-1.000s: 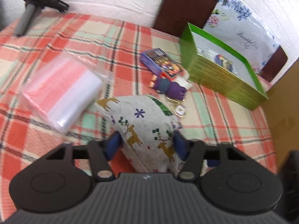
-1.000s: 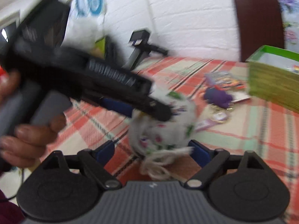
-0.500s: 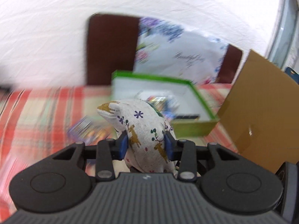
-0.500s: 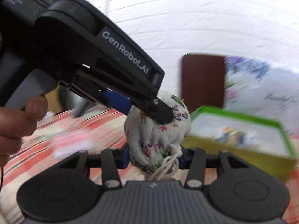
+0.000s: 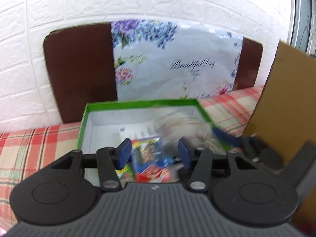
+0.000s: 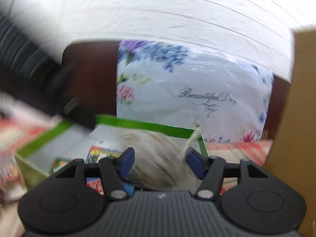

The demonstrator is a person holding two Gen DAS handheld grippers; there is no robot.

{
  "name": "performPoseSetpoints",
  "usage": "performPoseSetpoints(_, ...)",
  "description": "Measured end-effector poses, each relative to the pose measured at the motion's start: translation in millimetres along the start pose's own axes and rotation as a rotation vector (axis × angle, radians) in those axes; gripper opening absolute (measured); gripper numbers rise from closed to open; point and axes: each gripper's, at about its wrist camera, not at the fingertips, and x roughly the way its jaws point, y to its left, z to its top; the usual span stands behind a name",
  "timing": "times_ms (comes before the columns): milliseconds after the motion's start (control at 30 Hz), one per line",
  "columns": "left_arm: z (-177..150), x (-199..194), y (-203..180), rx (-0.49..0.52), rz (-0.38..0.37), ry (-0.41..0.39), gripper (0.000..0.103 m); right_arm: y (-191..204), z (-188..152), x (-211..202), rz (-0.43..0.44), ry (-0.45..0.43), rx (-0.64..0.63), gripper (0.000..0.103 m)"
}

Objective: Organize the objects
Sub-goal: 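Carry the pouch into the green box and open both grippers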

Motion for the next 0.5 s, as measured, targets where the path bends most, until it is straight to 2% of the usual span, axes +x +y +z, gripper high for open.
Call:
performPoseSetpoints(33,-4,2,2,0.004,0.021,0.016,0.055,-3,-2,-5,-0.001,-0.012,0.016,0.068)
performPoseSetpoints(167,-19,6,11,-0.039,0.051,0.104,0.055,-4,-10,-15,0.025,-0.009,0.035,0.067)
performPoseSetpoints(300,-29,-8,14,-0.036,0.087,0.111,0.055,4,-14,-47,0.049,-0.004,0.044,0.068)
performPoseSetpoints(400,-40,-24,20,-0.046,0.096,0.11,0.055,3,-17,-56,0.068,0.013,0.06,0.068)
performPoseSetpoints(500,-51,-37,30,-0.062,0.124,0.11,0.058,6,-24,-74,0.096,0.042,0.08,0.068)
